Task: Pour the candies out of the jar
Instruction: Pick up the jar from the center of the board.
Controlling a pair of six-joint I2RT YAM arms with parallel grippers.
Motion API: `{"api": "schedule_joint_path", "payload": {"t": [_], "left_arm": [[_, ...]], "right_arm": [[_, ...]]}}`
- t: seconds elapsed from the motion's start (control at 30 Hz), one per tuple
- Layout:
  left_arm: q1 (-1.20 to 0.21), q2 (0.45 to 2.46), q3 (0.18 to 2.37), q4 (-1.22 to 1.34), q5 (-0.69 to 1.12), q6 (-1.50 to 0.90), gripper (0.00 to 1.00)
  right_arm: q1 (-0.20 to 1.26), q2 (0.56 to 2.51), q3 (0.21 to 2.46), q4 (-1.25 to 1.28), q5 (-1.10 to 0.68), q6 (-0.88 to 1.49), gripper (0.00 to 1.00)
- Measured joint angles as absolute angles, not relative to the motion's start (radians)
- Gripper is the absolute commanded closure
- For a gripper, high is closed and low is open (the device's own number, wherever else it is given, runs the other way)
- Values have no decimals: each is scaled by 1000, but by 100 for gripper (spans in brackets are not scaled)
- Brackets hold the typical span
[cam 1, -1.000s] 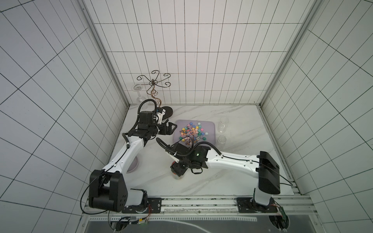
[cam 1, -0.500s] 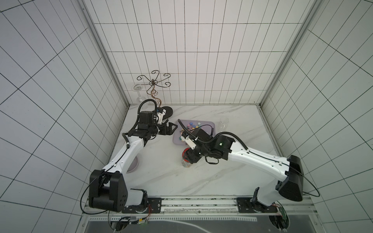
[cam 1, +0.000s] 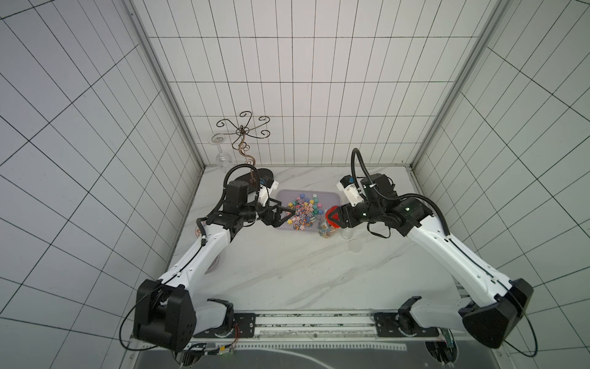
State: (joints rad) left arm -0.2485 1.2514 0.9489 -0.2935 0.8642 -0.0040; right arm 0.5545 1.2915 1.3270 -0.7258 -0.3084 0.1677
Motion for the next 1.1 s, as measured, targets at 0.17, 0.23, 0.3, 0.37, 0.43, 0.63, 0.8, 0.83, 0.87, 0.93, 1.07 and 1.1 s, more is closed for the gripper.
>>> {"api": "schedule_joint_path", "payload": {"t": [0.17, 0.23, 0.3, 0.37, 0.43, 0.63, 0.8, 0.83, 0.87, 0.93, 1.07, 1.1], "left_arm": [[-300, 1216, 947, -247, 941, 62, 3], [-337, 1211, 948, -248, 942, 99, 3], [-371, 1213, 956, -266, 939, 142, 3], [-390, 1224, 981, -302, 939, 184, 3], [-396, 1250, 1022, -337, 939, 223, 3], [-403, 1332, 1108, -433, 940, 329, 3], [-405, 1402, 1161, -529, 947, 398, 3], [-405, 1420, 1178, -549, 952, 412, 3], [-405, 1435, 1193, -567, 959, 424, 3], [-405, 1454, 1210, -589, 974, 440, 3], [-408, 1472, 1216, -613, 1012, 456, 3], [-408, 1474, 1217, -616, 1022, 457, 3]], "right_arm": [[453, 1308, 1329, -727, -482, 148, 59], [428, 1325, 1330, -728, -545, 142, 59], [410, 1348, 1330, -728, -600, 136, 59], [395, 1375, 1332, -731, -657, 129, 59], [384, 1399, 1338, -740, -702, 121, 60], [351, 1456, 1390, -757, -818, 109, 62], [345, 1468, 1451, -752, -881, 113, 63], [345, 1469, 1457, -746, -895, 115, 63], [345, 1469, 1465, -743, -908, 121, 63], [345, 1469, 1470, -727, -928, 131, 63], [345, 1476, 1470, -702, -963, 154, 64], [345, 1478, 1470, -697, -968, 159, 64]]}}
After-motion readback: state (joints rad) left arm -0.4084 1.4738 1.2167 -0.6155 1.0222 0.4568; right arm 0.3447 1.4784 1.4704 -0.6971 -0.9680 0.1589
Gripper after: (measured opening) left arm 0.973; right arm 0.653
